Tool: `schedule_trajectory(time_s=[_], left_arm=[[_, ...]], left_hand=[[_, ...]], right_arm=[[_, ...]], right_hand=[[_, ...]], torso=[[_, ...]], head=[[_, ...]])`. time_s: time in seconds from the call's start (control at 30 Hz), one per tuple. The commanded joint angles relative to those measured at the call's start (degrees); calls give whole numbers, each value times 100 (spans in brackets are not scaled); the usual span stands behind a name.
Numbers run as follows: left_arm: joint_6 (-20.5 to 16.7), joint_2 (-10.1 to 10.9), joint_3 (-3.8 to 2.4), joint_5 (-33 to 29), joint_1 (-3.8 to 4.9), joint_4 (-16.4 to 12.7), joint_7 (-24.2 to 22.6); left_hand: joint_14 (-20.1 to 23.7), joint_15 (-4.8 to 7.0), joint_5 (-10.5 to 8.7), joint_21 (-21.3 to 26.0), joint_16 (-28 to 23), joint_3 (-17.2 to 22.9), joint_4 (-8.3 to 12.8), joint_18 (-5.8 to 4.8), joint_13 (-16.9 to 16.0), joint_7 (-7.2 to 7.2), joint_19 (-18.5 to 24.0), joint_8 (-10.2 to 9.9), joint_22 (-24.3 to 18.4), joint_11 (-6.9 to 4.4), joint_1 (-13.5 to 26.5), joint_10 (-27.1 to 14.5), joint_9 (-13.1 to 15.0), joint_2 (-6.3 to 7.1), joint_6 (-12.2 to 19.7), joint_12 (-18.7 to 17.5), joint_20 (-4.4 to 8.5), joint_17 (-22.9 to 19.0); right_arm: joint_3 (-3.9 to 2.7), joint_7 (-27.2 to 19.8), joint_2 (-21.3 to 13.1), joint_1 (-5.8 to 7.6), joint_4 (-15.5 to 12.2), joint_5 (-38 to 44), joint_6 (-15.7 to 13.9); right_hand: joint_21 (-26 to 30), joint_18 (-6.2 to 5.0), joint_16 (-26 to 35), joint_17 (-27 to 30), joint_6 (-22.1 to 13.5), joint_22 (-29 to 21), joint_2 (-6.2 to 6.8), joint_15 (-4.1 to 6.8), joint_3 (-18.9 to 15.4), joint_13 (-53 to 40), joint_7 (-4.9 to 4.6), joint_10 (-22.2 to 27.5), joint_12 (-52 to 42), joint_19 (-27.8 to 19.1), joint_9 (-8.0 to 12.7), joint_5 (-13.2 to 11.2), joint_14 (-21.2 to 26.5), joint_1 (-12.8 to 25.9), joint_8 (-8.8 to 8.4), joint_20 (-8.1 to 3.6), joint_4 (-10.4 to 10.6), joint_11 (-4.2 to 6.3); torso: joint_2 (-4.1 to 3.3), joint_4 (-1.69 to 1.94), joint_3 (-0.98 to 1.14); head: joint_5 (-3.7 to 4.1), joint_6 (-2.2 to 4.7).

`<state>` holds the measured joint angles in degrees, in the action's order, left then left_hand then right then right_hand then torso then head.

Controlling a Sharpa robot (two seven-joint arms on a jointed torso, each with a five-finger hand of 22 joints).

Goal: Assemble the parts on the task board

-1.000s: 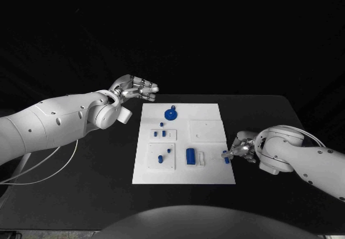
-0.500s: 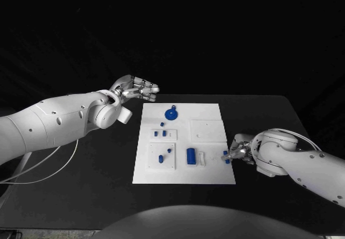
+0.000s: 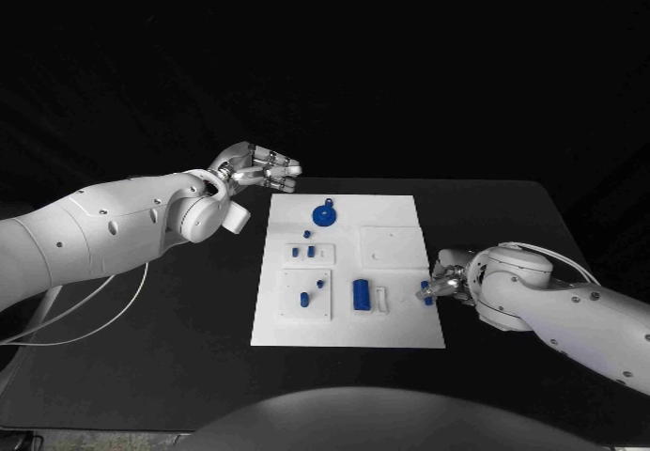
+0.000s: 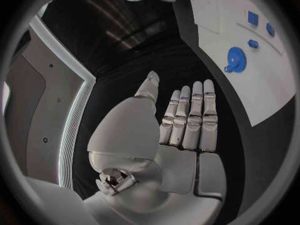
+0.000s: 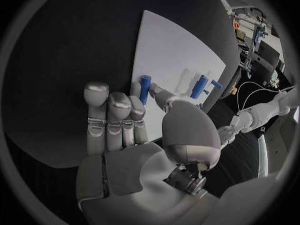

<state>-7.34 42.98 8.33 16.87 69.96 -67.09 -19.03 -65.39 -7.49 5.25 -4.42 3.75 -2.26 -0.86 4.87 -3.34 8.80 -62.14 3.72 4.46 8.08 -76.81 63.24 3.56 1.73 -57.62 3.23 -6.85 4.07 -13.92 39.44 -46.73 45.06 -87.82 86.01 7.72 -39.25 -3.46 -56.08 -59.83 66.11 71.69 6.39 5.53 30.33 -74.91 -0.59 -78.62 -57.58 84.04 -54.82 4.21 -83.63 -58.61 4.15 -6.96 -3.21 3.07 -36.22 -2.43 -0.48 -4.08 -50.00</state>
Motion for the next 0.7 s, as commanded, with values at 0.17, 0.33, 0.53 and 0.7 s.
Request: schedule_trajectory(time_s=[0.17,0.33,0.53,0.7], left_arm=[[129,-3,-4,12,2,-18,14],[154,-6,-4,43,2,-21,25],[161,-4,-3,64,2,-22,35],[164,-3,-3,72,2,-22,44]], left_hand=[[31,1,-36,18,-23,21,-46,-63,-9,2,38,-3,-7,6,60,-58,7,2,42,23,12,0],[22,4,-33,16,-22,25,-47,-62,-9,3,36,-3,-7,4,54,-57,7,-7,46,23,13,1],[22,4,-33,16,-22,25,-47,-62,-9,3,36,-3,-7,4,54,-57,7,-7,46,23,13,1],[22,4,-33,16,-22,25,-47,-62,-9,3,36,-3,-7,4,54,-57,7,-7,46,23,13,1]], right_arm=[[90,-90,30,-68,77,-4,162],[122,-154,37,-68,69,-230,249],[149,-198,38,-68,60,-501,214],[156,-229,35,-68,35,-748,95]], right_hand=[[11,36,17,19,-310,10,-164,12,236,-201,-60,106,61,286,317,886,9,1,-56,-4,-310,-16],[2,1,8,14,-463,34,-332,-27,661,-171,-219,180,100,283,594,1800,19,120,-52,30,-659,-74],[-12,-38,7,18,-434,89,-424,-34,1118,-159,-283,203,73,277,820,2375,35,285,-47,48,-954,-88],[-13,-43,5,19,-352,120,-425,-27,1183,-151,-268,185,51,278,835,2567,37,298,-41,43,-1043,-77]], torso=[[-1,3,-3],[-1,4,-1],[-2,6,1],[-2,8,2]], head=[[-12,0],[-17,0],[-30,0],[-46,0]])
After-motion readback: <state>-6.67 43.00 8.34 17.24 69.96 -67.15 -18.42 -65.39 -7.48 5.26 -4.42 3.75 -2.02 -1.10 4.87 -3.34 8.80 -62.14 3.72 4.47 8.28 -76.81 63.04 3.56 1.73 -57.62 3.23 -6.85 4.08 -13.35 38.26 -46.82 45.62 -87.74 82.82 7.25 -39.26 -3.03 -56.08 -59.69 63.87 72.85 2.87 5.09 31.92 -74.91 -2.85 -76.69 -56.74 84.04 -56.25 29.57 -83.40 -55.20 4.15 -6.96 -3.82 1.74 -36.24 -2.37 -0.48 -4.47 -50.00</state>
